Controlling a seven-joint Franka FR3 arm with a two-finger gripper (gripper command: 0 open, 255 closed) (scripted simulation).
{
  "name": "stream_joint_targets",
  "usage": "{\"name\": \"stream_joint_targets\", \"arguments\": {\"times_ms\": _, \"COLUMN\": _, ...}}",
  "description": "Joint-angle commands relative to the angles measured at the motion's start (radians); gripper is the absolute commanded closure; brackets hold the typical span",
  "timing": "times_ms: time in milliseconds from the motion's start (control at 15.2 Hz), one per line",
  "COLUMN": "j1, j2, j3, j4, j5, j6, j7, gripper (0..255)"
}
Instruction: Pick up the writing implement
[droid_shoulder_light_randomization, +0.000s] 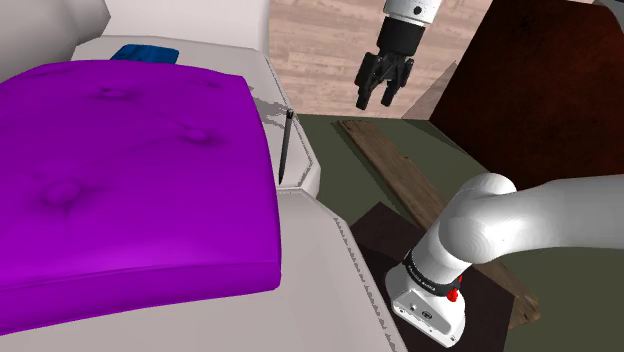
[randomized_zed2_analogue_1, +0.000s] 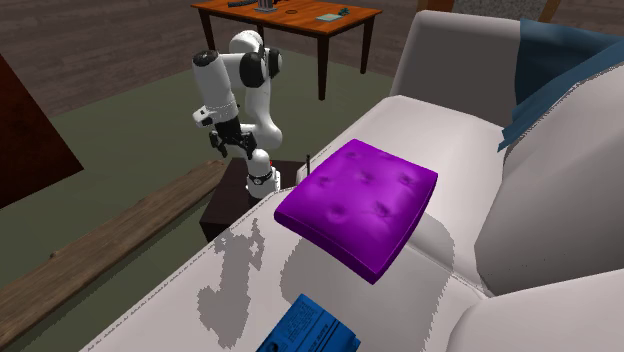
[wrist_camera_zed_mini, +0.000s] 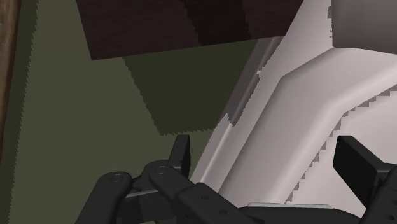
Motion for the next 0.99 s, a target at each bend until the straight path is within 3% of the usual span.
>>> {"name": "stream_joint_targets", "arguments": {"times_ms": 0, "j1": 0.000, "j2": 0.000, "j3": 0.000, "j4": 0.000, "j5": 0.000, "j6": 0.000, "j7": 0.000, "gripper": 0}}
{"name": "stream_joint_targets", "arguments": {"times_ms": 924, "j1": 0.015, "j2": 0.166, "j3": 0.349, "j4": 0.291, "j5": 0.157, "j6": -0.067, "j7": 0.455, "gripper": 0}}
